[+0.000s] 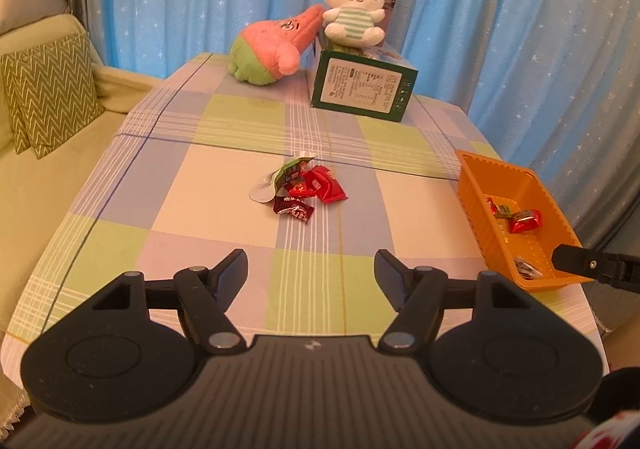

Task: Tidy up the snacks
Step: 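Move both grippers back toward the remaining red packets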

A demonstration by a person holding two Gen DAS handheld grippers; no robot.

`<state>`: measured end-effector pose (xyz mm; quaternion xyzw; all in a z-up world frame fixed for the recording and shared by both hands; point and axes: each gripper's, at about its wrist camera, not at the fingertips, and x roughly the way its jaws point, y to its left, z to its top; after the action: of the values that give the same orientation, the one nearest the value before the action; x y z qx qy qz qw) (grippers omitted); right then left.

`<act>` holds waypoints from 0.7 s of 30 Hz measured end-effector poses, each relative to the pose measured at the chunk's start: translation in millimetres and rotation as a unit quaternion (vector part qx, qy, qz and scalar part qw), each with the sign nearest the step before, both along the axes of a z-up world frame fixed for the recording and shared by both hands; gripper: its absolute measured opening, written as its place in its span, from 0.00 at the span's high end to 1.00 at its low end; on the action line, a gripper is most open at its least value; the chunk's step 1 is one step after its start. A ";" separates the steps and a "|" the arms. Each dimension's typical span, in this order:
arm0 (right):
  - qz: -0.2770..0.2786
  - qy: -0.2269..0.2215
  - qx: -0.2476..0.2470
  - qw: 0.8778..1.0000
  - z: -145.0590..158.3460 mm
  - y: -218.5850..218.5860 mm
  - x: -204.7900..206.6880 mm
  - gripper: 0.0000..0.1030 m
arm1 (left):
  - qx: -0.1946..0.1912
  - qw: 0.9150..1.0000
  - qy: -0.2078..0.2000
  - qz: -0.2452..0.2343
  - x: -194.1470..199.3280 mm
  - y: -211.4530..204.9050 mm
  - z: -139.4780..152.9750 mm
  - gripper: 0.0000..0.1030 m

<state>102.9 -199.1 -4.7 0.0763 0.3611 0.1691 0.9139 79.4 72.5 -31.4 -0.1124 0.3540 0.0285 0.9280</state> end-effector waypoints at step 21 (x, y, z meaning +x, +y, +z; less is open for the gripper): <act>0.034 0.012 -0.028 0.999 -76.1 62.4 99.0 0.42 | -0.061 0.997 0.050 0.008 114.9 20.0 -89.3 0.54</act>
<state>201.9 -136.7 -80.7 0.0404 0.3786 0.1894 0.9051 194.3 92.5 -120.7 -0.1696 0.3998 0.0197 0.9005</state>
